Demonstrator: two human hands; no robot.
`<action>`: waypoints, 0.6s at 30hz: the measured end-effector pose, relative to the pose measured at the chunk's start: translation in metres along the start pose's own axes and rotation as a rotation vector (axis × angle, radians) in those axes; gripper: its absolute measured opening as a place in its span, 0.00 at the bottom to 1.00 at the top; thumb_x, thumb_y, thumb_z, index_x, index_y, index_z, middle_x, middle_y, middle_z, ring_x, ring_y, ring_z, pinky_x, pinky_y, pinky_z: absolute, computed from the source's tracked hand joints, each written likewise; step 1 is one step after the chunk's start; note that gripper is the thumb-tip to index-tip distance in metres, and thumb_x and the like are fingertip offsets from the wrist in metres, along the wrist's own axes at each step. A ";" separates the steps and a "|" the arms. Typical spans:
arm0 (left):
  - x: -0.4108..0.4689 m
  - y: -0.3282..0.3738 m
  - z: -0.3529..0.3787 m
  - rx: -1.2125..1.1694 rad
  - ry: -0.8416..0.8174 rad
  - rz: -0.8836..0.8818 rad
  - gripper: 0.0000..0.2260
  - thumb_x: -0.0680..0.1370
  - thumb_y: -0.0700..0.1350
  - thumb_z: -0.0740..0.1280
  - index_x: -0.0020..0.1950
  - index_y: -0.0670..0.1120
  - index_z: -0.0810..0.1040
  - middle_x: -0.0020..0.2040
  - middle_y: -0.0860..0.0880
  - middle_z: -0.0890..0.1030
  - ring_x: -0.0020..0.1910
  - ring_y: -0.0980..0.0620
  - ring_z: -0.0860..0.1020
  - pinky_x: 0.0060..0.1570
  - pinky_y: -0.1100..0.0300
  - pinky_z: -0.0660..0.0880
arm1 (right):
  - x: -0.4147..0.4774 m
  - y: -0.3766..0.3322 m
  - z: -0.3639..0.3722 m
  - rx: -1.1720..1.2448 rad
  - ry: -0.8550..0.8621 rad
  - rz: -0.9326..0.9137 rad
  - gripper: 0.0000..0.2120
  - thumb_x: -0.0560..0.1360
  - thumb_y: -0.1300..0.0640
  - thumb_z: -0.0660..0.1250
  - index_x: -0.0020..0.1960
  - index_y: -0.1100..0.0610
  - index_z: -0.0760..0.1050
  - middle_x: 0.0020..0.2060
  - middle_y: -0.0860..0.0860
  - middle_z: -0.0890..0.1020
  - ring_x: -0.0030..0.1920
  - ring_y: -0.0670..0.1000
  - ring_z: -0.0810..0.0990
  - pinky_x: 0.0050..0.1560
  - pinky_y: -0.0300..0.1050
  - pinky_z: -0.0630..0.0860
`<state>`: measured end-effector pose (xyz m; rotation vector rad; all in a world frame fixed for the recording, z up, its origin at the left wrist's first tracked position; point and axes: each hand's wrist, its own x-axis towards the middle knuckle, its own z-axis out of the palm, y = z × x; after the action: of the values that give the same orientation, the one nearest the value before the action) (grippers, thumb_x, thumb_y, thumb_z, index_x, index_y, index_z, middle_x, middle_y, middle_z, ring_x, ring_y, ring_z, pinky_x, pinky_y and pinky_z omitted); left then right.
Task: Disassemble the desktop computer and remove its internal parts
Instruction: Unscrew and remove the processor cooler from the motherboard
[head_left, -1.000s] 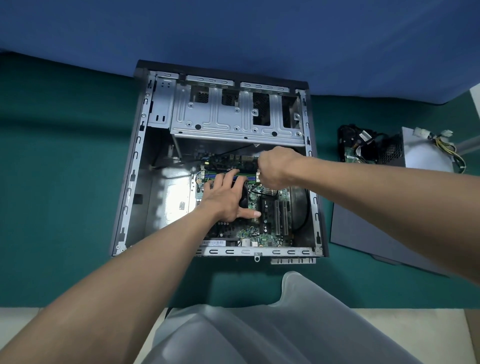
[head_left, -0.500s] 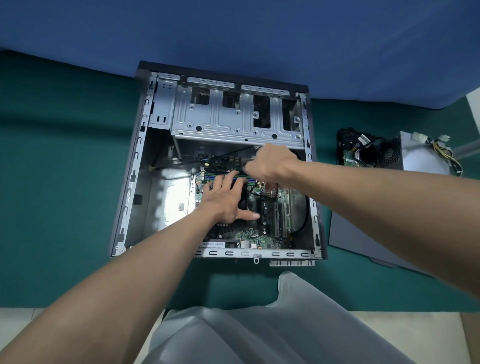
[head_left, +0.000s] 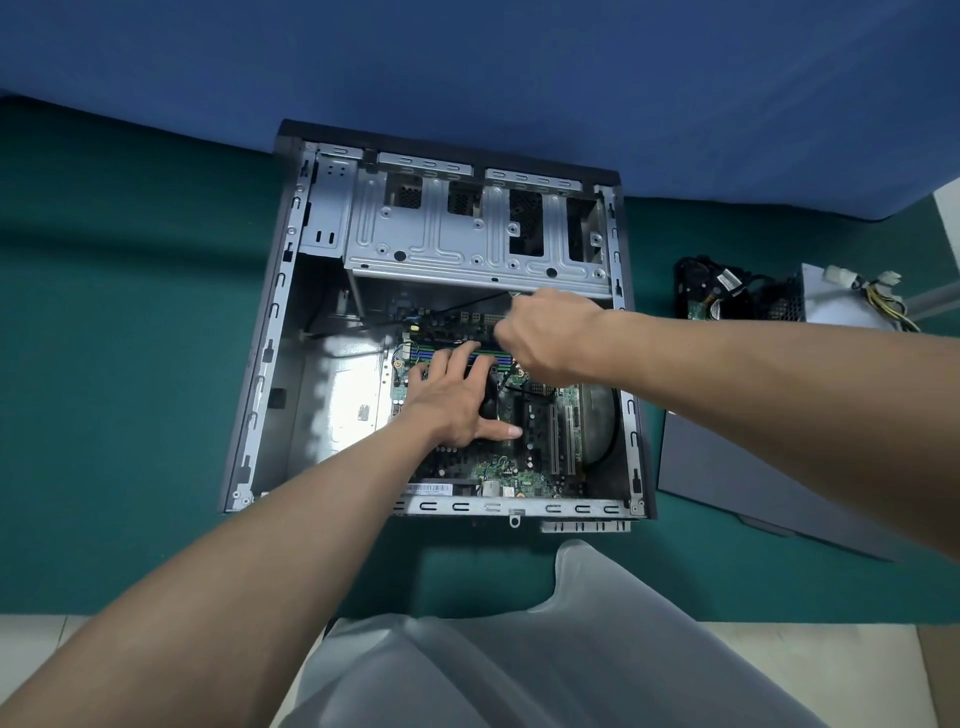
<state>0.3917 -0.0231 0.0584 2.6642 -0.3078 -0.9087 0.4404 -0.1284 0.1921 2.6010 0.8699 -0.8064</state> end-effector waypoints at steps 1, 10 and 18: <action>0.000 0.000 0.000 0.008 -0.003 -0.004 0.47 0.68 0.74 0.62 0.77 0.52 0.49 0.78 0.51 0.45 0.76 0.44 0.48 0.72 0.41 0.49 | 0.000 -0.003 -0.001 -0.041 0.036 -0.056 0.13 0.80 0.62 0.57 0.36 0.55 0.62 0.29 0.51 0.62 0.35 0.56 0.69 0.35 0.46 0.69; 0.000 -0.001 -0.001 0.010 -0.018 -0.004 0.48 0.67 0.75 0.63 0.78 0.52 0.49 0.78 0.52 0.43 0.76 0.44 0.47 0.73 0.42 0.49 | 0.006 -0.005 -0.002 0.716 -0.145 0.353 0.15 0.79 0.57 0.58 0.35 0.61 0.70 0.22 0.54 0.75 0.17 0.48 0.71 0.19 0.35 0.63; -0.002 0.000 -0.002 -0.011 0.002 0.012 0.46 0.68 0.73 0.63 0.78 0.53 0.50 0.79 0.52 0.43 0.77 0.44 0.47 0.73 0.41 0.48 | 0.003 0.002 0.000 0.297 -0.177 0.263 0.07 0.78 0.61 0.58 0.43 0.61 0.71 0.31 0.54 0.72 0.31 0.52 0.72 0.30 0.42 0.71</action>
<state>0.3912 -0.0224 0.0615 2.6504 -0.3173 -0.9012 0.4438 -0.1283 0.1905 2.7566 0.3713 -1.1384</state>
